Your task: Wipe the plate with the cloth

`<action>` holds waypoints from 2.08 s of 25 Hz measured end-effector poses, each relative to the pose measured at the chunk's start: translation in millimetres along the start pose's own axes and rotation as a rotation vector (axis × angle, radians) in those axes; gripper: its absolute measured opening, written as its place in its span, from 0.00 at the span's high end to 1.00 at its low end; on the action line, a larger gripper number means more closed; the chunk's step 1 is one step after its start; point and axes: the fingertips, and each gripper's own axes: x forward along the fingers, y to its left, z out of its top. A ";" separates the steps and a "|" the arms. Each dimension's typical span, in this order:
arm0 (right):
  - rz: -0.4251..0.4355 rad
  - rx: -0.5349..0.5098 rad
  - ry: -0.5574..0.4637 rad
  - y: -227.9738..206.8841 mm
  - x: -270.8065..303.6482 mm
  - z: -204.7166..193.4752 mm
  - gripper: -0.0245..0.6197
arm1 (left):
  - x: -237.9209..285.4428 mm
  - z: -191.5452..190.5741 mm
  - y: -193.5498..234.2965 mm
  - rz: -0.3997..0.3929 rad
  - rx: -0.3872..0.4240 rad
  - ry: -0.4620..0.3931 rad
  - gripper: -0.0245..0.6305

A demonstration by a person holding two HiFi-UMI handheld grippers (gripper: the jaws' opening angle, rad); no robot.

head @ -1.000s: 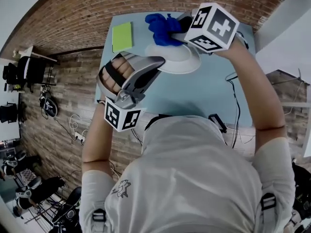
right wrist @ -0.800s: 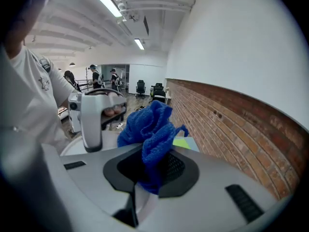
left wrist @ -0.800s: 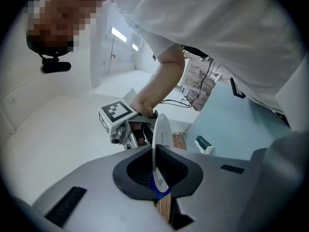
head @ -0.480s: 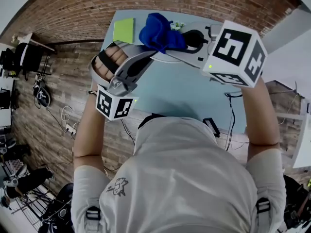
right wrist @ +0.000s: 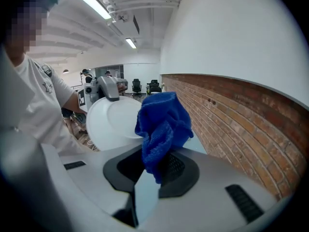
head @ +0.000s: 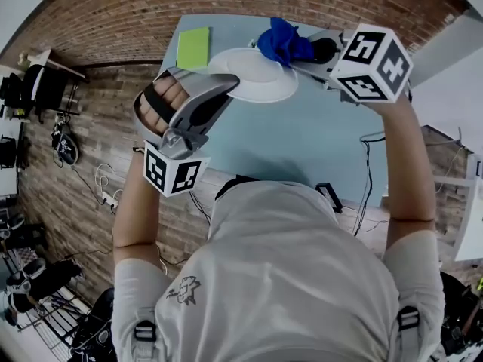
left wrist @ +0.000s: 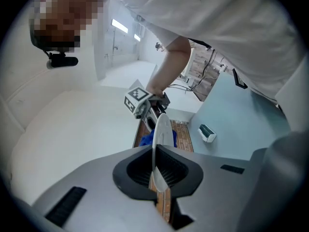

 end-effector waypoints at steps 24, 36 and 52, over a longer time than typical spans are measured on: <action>0.320 0.003 -0.177 77.8 -11.3 58.6 0.86 | 7.0 -18.3 -10.9 0.014 -0.038 0.047 0.94; 0.259 0.183 -0.081 6.5 -5.5 4.4 0.86 | 6.5 -3.9 -6.9 0.032 -0.007 0.028 0.94; 0.399 0.104 -0.083 45.6 25.2 64.8 0.86 | 22.0 -0.3 -20.1 -0.003 -0.007 0.001 0.94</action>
